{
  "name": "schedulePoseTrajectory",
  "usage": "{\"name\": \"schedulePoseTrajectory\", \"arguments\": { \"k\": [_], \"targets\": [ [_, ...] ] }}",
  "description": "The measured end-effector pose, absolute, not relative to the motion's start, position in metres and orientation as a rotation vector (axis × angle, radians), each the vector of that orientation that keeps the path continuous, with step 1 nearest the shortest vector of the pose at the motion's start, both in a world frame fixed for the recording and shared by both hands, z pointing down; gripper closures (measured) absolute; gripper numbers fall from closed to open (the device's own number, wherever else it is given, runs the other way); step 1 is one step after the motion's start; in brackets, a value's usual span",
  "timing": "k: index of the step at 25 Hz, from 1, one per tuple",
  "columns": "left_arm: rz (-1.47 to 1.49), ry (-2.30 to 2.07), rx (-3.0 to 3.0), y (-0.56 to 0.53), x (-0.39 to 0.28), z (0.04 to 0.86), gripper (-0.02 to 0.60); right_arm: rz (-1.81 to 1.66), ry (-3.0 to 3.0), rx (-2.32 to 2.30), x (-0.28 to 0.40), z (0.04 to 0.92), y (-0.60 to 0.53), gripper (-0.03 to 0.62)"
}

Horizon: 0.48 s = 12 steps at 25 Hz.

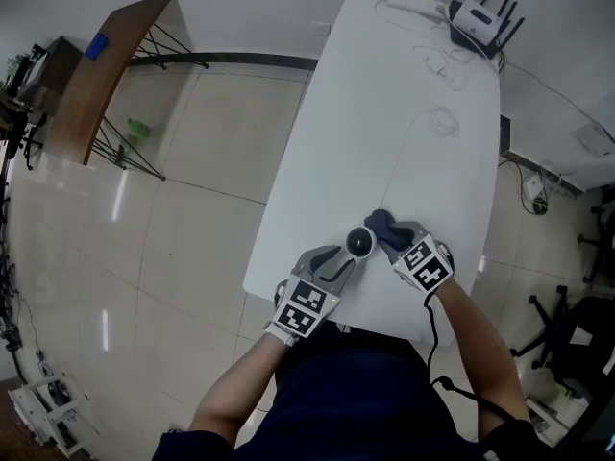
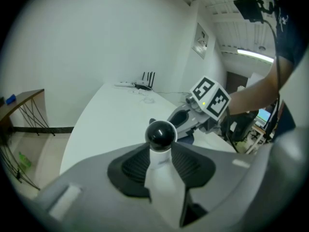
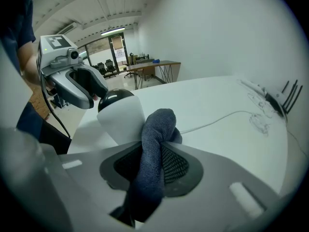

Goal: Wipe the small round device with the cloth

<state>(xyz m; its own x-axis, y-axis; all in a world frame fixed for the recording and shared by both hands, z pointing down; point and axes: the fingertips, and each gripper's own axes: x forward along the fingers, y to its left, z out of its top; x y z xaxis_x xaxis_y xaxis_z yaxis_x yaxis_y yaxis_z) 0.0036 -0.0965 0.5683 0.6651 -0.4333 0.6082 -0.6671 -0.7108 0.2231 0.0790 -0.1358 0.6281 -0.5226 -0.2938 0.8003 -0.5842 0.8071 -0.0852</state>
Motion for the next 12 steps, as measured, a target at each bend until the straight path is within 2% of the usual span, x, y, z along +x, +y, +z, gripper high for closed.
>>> {"name": "schedulePoseTrajectory", "arguments": {
  "k": [8,12],
  "targets": [
    [0.714,-0.862,2.499,-0.094,0.005,0.555,0.443,0.09,-2.192,0.759,0.072,0.552,-0.134,0.485],
    [0.708,-0.849,2.531,-0.093,0.012,0.548,0.443,-0.229,-2.146,0.711,0.057,0.53,-0.123,0.485]
  ]
}}
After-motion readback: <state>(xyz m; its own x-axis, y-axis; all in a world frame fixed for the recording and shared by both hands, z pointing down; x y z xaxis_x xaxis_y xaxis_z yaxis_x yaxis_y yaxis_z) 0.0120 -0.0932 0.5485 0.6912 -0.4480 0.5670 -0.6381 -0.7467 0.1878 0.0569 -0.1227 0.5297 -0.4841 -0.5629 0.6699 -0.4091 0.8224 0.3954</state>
